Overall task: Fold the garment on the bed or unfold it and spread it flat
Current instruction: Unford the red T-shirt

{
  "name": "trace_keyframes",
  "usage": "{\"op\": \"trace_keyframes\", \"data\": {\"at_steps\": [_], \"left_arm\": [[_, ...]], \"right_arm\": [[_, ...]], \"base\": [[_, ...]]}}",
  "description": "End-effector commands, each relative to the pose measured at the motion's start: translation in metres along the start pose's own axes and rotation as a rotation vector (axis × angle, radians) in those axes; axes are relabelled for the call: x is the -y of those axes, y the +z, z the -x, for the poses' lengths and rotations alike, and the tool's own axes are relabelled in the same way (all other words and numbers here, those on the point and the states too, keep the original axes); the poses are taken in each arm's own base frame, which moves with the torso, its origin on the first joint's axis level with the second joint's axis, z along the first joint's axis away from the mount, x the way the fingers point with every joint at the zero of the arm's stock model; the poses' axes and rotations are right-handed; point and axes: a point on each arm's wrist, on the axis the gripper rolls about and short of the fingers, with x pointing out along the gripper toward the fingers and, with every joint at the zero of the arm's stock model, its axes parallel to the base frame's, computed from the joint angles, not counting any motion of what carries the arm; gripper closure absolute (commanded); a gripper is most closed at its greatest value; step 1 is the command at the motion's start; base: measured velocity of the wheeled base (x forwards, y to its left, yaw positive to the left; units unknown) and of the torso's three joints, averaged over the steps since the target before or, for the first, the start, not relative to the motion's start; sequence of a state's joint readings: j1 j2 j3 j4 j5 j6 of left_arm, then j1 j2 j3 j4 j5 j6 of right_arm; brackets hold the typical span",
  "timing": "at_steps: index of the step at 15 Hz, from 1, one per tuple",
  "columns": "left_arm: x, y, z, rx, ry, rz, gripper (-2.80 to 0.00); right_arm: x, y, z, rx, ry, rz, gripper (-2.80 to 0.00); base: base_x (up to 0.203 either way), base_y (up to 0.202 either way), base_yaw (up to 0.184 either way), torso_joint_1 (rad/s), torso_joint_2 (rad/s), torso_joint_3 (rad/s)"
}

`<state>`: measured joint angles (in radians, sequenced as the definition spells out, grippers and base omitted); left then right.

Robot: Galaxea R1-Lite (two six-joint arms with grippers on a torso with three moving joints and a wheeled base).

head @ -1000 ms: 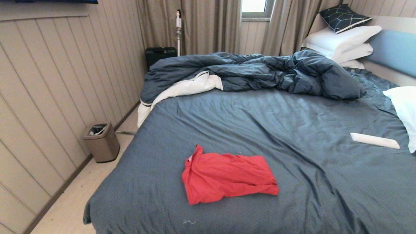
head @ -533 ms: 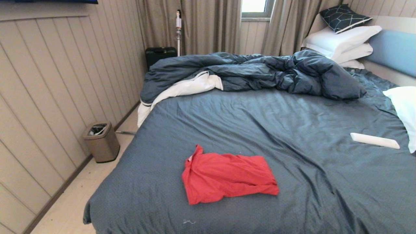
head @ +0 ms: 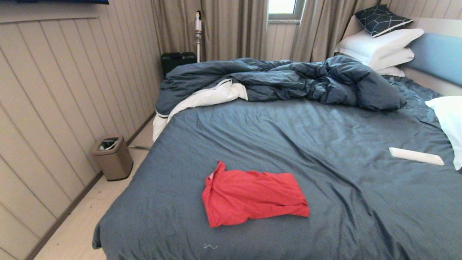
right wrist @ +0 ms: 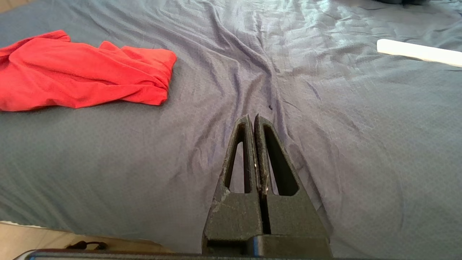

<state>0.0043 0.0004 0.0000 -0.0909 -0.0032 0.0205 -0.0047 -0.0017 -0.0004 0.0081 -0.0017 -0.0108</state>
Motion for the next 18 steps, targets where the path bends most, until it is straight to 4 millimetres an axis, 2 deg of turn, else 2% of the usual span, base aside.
{"op": "trace_keyframes", "data": {"at_steps": [1,16,18], "left_arm": [[0.0,0.0001,-0.0001,0.0,0.002,0.002,0.0],[0.0,0.0003,0.0,0.003,-0.001,0.016,0.0],[0.0,0.0003,0.0,0.003,-0.001,0.016,0.0]], "right_arm": [[0.0,-0.0003,-0.0002,-0.005,0.0,0.0,0.0],[0.0,-0.0003,-0.0002,-0.005,0.0,0.005,0.0],[0.0001,0.0058,0.002,-0.003,-0.001,0.021,0.0]], "base": [[0.0,0.0,0.0,0.0,0.0,0.0],[0.0,0.0,0.0,0.0,0.0,0.0],[0.0,0.0,0.0,0.0,0.0,0.0]]}}
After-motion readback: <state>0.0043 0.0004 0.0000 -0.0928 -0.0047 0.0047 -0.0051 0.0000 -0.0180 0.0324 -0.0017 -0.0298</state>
